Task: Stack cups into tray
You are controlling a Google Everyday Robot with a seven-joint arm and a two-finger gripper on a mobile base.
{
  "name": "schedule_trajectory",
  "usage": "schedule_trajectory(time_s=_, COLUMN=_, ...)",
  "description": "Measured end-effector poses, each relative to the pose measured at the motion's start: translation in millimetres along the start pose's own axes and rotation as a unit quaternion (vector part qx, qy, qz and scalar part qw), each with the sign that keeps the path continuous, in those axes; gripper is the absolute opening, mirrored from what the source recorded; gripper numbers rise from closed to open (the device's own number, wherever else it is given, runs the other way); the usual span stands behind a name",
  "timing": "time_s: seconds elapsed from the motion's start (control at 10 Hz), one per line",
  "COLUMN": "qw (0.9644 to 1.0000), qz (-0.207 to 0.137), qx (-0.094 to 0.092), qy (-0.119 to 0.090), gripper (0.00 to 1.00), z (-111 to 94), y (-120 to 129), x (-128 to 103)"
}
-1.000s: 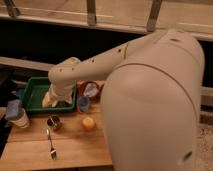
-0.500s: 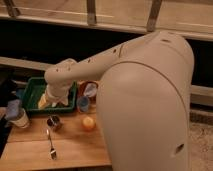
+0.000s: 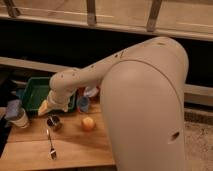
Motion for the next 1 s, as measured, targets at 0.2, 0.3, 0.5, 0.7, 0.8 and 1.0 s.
schedule_trajectory(time_s=0.2, qw=0.9998, qz=0.008, qx=-0.016, qy=0.009, gripper=0.75, z=16, y=0, x=9)
schedule_trajectory(time_s=0.3, qw=0.9995, qz=0.013, qx=-0.023, qy=0.015, gripper=0.75, z=23, y=-1, x=12)
schedule_trajectory(time_s=0.5, qw=0.9984, qz=0.037, qx=-0.038, qy=0.022, gripper=0.75, z=35, y=-12, x=18)
schedule_trajectory(time_s=0.7, qw=0.9962, qz=0.063, qx=-0.054, qy=0.028, gripper=0.75, z=46, y=-25, x=22)
schedule_trajectory(time_s=0.8, qw=0.9941, qz=0.078, qx=-0.069, qy=0.029, gripper=0.75, z=54, y=-36, x=24)
schedule_trajectory(time_s=1.0, qw=0.9911, qz=0.095, qx=-0.089, qy=0.028, gripper=0.75, z=63, y=-47, x=24)
